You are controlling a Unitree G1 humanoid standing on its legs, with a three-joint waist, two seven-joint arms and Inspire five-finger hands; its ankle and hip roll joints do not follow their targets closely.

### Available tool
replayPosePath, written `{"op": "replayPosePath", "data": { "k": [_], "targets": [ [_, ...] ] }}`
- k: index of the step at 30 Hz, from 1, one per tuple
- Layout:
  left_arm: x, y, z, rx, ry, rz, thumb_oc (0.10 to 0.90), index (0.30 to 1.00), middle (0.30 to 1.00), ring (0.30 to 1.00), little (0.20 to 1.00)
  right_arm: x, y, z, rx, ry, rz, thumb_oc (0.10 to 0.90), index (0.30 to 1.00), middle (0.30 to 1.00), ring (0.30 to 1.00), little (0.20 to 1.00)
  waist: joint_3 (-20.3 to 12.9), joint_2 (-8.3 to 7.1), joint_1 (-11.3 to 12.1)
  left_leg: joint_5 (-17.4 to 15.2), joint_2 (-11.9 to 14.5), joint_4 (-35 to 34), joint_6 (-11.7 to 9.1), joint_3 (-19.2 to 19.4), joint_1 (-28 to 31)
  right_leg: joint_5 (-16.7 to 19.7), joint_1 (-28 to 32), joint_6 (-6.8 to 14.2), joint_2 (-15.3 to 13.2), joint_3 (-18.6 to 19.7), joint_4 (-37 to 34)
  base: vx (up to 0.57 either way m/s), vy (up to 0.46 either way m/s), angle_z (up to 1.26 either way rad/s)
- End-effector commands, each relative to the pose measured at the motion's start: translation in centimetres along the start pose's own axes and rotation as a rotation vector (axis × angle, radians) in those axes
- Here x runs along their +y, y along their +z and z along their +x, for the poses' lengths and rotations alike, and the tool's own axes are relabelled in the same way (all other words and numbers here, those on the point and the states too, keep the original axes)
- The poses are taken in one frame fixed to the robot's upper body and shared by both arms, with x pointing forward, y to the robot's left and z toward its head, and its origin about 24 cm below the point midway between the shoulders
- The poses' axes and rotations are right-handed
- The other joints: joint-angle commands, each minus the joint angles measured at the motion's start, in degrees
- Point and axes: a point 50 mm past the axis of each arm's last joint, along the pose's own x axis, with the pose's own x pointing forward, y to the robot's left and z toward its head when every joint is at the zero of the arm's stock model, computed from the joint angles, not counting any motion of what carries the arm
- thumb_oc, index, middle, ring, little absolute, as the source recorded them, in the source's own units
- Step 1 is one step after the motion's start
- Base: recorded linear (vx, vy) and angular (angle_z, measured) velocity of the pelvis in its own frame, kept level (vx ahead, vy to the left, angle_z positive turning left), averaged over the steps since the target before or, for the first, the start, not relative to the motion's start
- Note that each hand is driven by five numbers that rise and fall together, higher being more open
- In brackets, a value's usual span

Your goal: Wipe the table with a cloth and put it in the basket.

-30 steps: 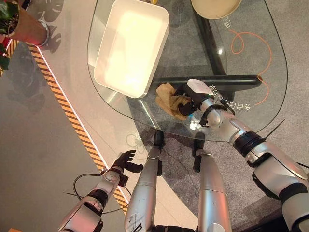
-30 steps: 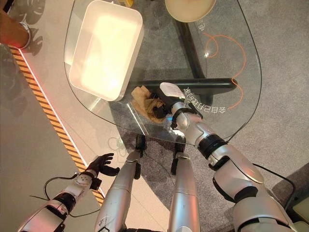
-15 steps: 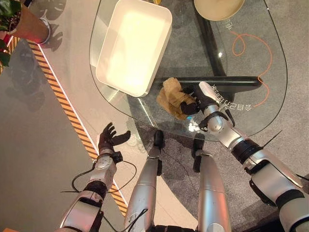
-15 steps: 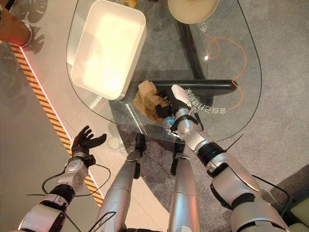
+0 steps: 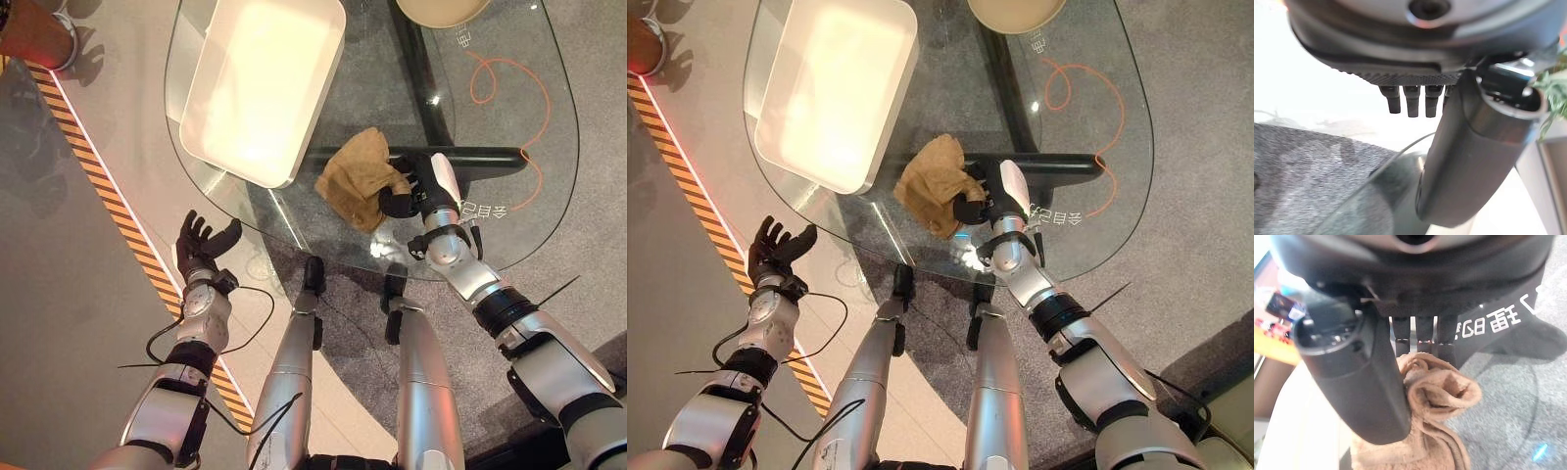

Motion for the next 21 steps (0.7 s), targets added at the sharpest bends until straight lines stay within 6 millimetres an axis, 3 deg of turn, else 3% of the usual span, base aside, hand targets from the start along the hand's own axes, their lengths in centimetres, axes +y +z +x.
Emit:
{"op": "replayPosePath", "data": {
  "k": [1,11,21],
  "targets": [
    [3.2,4.8,1.1,-0.215,0.123,-0.064,0.800,0.900,0.900,0.900,0.900,-2.4,7.1,0.4,-0.318,-0.152,0.206,0.100,0.300,0.300,0.300,0.200,-1.53,-1.00,-0.88,-3.95,-3.00,4.59,4.41,4.97,0.14,-0.38,2.03,-0.45,3.16,-1.98,-1.45,0.00,-0.002,-0.06],
    [3.1,7.0,0.7,-0.359,0.174,-0.159,0.800,0.900,0.900,0.900,0.900,-3.9,8.6,-0.4,-0.403,-0.233,0.277,0.100,0.300,0.300,0.300,0.200,-1.53,-1.54,-1.14,-4.52,-3.12,4.80,4.43,4.73,0.24,-0.89,2.35,-0.37,3.59,-1.76,-1.40,0.00,-0.001,-0.01],
    [1.4,10.3,-0.8,-0.574,0.181,-0.227,0.800,0.900,0.900,0.900,0.900,-4.7,9.7,-1.5,-0.472,-0.301,0.326,0.100,0.300,0.300,0.300,0.200,-1.53,-2.27,-0.98,-4.97,-3.20,4.88,4.33,4.51,0.60,-1.25,3.32,-0.26,3.92,-1.79,-1.77,0.00,0.000,0.00]
  ]
}}
